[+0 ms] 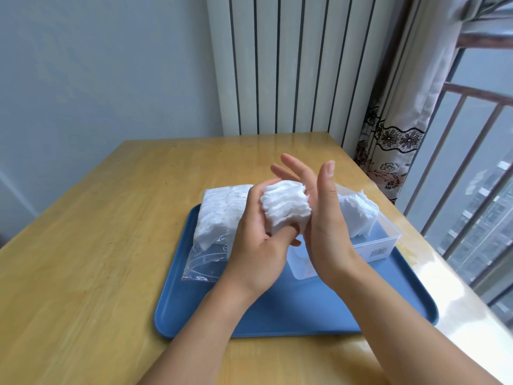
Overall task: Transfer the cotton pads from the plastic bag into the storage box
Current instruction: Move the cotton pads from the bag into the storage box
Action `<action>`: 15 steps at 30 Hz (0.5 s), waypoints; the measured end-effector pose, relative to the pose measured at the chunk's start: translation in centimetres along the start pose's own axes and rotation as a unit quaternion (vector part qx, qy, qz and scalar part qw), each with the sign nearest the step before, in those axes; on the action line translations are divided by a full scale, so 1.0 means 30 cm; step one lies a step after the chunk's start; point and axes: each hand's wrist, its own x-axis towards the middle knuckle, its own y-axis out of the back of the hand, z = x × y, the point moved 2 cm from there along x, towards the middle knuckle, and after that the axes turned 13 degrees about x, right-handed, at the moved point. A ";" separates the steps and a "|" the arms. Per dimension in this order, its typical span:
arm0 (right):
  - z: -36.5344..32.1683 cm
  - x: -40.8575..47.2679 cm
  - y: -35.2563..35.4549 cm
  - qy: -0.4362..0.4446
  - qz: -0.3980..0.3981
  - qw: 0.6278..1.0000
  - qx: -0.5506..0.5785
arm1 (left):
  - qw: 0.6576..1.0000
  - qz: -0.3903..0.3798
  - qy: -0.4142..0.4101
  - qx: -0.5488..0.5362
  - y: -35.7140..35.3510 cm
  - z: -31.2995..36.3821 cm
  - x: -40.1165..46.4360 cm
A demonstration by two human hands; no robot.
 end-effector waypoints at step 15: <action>-0.063 0.028 0.103 0.096 -0.138 0.930 -0.327 | 0.997 -0.054 0.052 -0.002 0.008 0.000 -0.001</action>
